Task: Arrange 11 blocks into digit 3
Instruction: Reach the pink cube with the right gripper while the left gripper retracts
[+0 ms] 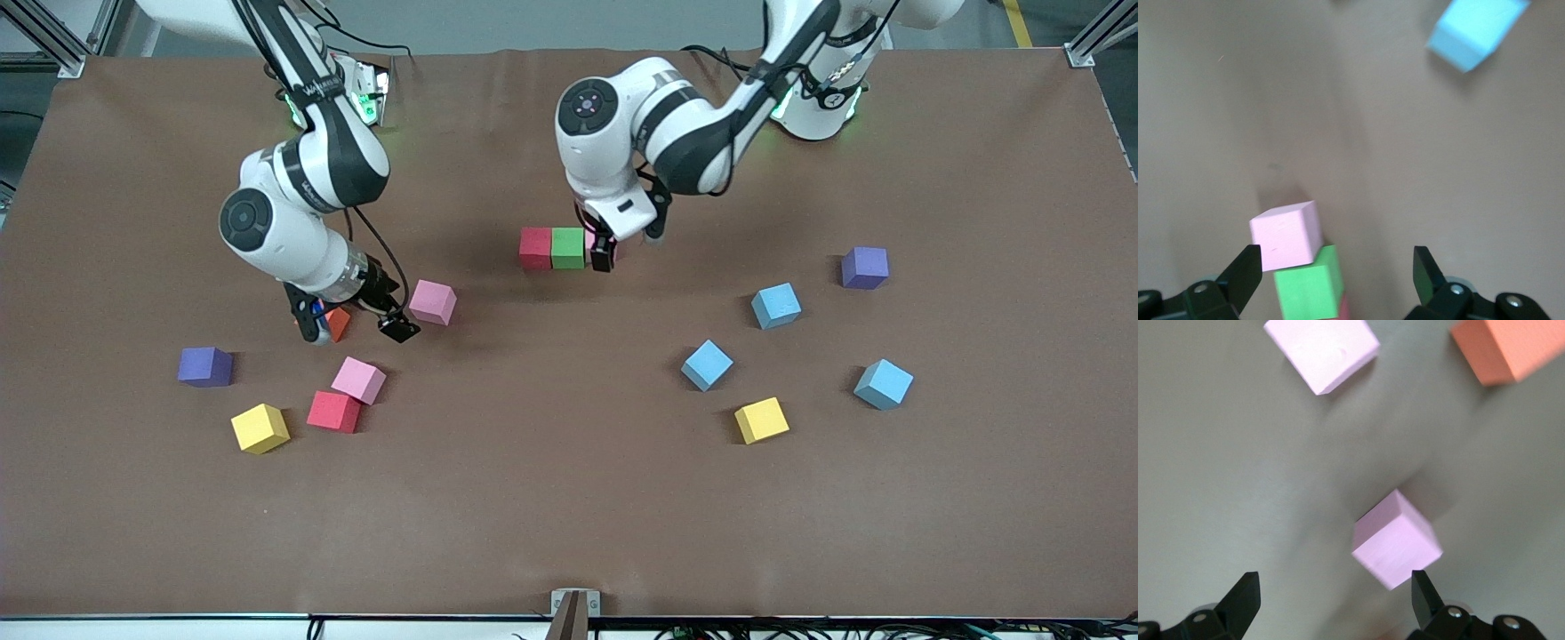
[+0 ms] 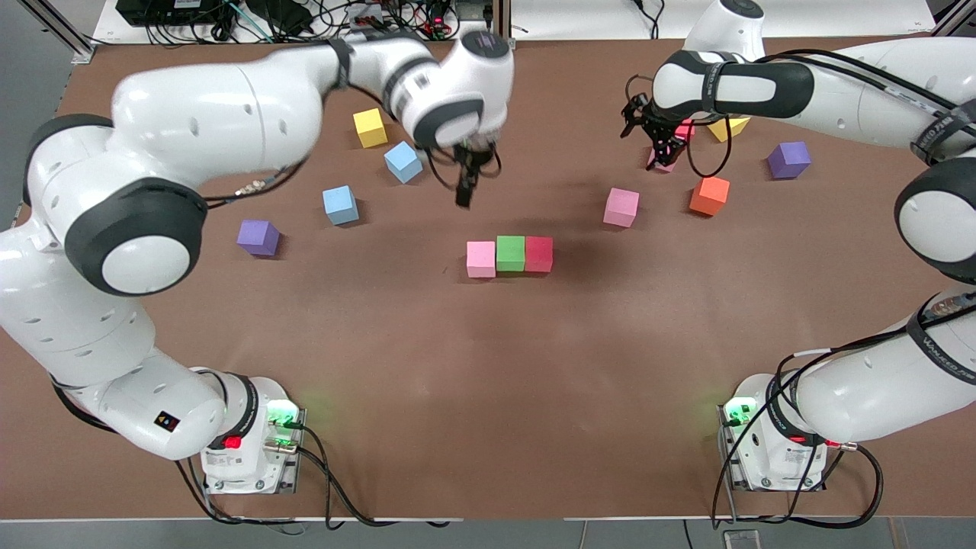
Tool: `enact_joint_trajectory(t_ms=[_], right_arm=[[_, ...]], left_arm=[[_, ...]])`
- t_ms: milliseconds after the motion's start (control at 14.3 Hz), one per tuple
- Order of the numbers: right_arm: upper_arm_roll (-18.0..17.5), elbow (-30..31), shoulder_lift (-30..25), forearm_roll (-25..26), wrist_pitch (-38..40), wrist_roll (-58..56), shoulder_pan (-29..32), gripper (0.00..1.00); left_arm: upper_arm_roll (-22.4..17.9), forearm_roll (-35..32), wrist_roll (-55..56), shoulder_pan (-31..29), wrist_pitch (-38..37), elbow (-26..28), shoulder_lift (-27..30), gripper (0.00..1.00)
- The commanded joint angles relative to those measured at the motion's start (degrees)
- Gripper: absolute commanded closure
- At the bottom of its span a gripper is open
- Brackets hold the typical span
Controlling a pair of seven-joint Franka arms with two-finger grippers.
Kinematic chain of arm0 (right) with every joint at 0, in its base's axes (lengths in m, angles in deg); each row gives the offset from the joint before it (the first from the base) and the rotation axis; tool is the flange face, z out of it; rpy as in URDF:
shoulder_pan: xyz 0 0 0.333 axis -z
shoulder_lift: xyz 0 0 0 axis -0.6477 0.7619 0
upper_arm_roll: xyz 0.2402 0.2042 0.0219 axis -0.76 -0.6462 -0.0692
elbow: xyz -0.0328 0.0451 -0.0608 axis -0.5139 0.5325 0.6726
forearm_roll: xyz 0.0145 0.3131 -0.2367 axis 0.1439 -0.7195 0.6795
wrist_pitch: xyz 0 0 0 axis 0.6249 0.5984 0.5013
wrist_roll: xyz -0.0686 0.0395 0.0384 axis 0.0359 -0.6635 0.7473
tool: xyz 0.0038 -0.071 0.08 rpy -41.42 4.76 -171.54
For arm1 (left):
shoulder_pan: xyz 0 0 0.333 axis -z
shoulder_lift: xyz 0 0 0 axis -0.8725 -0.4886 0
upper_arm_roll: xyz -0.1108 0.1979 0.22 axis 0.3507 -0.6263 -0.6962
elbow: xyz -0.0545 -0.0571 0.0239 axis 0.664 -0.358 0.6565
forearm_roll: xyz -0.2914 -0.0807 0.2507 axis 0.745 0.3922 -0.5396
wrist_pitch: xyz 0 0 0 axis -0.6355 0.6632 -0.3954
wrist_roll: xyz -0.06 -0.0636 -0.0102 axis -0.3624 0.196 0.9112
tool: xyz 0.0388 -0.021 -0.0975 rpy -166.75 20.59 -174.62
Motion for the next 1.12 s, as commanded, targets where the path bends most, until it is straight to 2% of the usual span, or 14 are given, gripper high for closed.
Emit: enact_joint_trajectory(t_ms=[0, 349, 628, 767, 906, 1046], right_arm=[[-1.1, -0.7, 1.0, 1.2, 1.7, -11.6, 2.1, 0.00], [-1.2, -0.5, 2.0, 1.3, 2.6, -32.7, 1.7, 0.00], [-1.3, -0.4, 3.9, 2.4, 2.6, -36.6, -0.2, 0.00], [-1.3, -0.3, 4.7, 7.7, 2.6, -36.9, -1.8, 0.00], [-1.3, -0.2, 5.2, 8.1, 2.6, -36.8, -2.1, 0.00], [-1.3, 0.3, 5.5, 8.1, 2.0, -36.9, -2.6, 0.00]], left_arm=[[0.2, -0.3, -11.3, -4.9, -1.9, -4.5, -0.6, 0.00], [0.2, -0.3, -35.1, -14.5, -1.9, -9.7, -1.5, 0.00], [0.2, -0.3, -54.8, -22.5, -4.5, -14.6, -1.1, 0.00], [0.1, -0.3, -65.0, -26.1, -9.3, -18.2, -0.8, 0.00], [0.1, -0.3, -74.7, -29.8, -14.2, -20.6, -0.2, 0.00], [0.0, -0.2, -85.2, -32.4, -17.8, -20.7, 2.2, 0.00]])
